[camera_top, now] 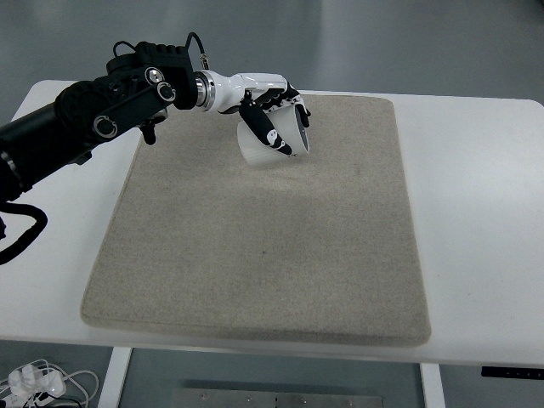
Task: Flip white cup upright
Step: 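Lift and rotate the cup with the left hand, opening upward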
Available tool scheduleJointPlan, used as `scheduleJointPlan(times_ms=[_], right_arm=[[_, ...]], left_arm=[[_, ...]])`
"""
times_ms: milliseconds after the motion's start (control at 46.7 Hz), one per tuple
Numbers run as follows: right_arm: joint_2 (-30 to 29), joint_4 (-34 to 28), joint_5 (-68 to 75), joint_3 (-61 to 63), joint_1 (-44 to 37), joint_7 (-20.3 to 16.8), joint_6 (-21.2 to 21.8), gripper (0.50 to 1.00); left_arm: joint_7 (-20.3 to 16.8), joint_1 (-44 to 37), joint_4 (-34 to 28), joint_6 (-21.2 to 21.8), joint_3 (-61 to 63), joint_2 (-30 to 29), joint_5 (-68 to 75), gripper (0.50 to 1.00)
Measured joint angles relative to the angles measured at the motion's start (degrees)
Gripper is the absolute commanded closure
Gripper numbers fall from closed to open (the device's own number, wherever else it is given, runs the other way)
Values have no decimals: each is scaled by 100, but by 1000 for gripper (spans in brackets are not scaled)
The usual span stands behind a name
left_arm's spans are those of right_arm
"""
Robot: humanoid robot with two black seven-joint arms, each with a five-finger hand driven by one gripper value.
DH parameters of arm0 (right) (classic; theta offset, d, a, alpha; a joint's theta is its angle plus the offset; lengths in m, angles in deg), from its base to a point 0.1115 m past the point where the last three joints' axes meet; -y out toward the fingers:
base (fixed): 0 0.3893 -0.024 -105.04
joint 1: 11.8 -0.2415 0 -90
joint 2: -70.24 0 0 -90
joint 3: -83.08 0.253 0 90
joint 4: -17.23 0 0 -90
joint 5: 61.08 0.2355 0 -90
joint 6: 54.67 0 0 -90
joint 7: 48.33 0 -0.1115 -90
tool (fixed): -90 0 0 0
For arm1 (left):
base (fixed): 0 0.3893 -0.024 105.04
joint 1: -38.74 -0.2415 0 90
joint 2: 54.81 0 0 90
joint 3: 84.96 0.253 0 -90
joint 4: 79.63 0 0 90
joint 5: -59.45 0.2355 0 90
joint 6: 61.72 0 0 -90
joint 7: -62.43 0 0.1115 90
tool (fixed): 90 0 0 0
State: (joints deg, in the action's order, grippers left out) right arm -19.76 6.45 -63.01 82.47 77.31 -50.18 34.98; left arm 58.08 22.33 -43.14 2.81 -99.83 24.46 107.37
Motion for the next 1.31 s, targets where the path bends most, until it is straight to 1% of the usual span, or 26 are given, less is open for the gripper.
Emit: scheduleJointPlan(times_ms=[64,128,449,749,1091,1177,1305], right_arm=[[0,0,0,0,1,1,0,548],[0,2,0,0,1,1,0,548],[0,0,1,0,0,1,0,548],[0,1,1,0,1,0,0,548],[0,2,1,0,1,0,0,548],[0,4,1,0,1,1,0,548],[0,3,1,0,1,-1,0,548]], left_arm=[[-91,-54,-132,-56,-61,0,-325,1000],[-274,-82,-257,-99,-82,6,-606,1000],[-1790,-545,-692,-118,-85,76,-1350,1000],[-3017,-1134,-903,-159,-113,137,-1796,1000],[-3066,-1575,-1688,-6,-124,461,-1796,1000],[-3066,-1669,-1748,71,-134,491,-1798,1000],[-3066,-1745,-1710,351,-160,502,-1839,999]])
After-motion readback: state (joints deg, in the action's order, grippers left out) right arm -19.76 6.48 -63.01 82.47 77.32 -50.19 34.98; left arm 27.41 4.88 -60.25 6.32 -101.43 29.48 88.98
